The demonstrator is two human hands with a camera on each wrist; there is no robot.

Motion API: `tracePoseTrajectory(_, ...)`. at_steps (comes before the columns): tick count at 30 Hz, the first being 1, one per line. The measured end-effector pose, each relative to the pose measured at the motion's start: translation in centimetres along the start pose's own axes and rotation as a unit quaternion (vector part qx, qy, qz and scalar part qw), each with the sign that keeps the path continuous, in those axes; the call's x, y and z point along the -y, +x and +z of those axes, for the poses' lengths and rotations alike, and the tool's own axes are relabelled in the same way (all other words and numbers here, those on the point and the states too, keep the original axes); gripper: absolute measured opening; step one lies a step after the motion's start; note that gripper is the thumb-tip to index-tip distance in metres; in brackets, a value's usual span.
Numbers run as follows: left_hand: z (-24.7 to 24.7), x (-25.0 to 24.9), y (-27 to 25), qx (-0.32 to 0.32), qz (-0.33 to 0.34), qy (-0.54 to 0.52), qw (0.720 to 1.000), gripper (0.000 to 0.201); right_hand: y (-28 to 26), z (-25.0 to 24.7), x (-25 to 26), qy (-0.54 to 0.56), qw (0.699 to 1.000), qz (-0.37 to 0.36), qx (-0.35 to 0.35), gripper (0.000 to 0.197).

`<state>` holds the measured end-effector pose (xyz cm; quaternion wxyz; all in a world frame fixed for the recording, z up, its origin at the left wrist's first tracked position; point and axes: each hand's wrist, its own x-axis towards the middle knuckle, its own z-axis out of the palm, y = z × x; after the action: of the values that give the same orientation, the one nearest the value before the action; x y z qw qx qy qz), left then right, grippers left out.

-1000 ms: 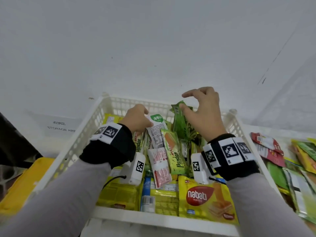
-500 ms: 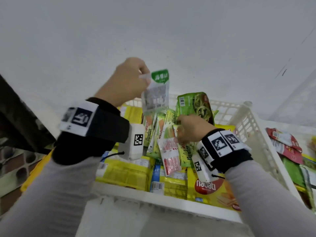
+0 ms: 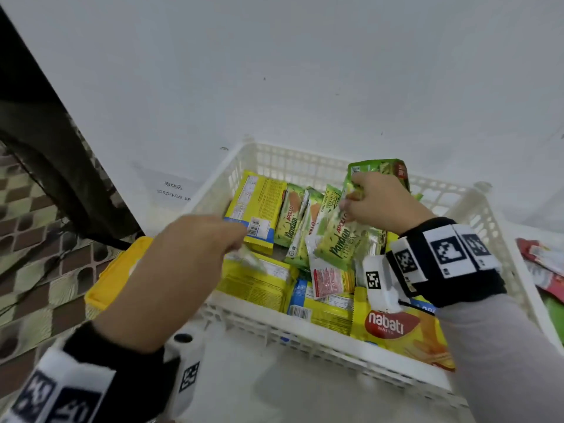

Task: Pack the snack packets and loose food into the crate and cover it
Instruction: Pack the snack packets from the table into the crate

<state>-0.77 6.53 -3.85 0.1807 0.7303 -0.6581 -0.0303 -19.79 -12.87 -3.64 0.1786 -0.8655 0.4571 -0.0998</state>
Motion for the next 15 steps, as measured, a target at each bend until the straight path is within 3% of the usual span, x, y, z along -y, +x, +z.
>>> tracePoseTrajectory(2,1.1,1.5,-0.6,0.055,-0.065,0.047,0.995,0.025,-0.3,-0.3,0.6,0.046,0.999,-0.013,-0.005,0.021)
tracePoseTrajectory(4,1.6,2.4,-0.7,0.064,-0.109,0.051,0.991,0.028,-0.7,-0.7,1.5,0.139,0.99,-0.017,0.007,0.015)
tracePoseTrajectory(6,1.7,2.6,-0.4,0.099,-0.115,0.092,0.984,0.027,-0.7,-0.7,2.4,0.266,0.963,-0.014,0.037,0.017)
tracePoseTrajectory(8,1.5,2.3,0.2,0.157,-0.117,0.141,0.97,0.024,-0.5,0.0,3.4,0.311,0.945,0.002,0.096,0.023)
tracePoseTrajectory(10,1.2,1.9,1.2,0.18,-0.083,0.118,0.973,0.026,-0.2,1.4,4.4,0.293,0.936,0.035,0.19,0.032)
tracePoseTrajectory(12,1.3,1.2,2.2,0.198,-0.05,0.009,0.979,0.04,0.0,2.9,5.2,0.234,0.93,0.052,0.28,0.046)
tracePoseTrajectory(15,2.4,0.3,2.8,0.315,-0.047,-0.035,0.947,0.027,-0.4,4.8,6.1,0.136,0.943,0.012,0.303,0.053)
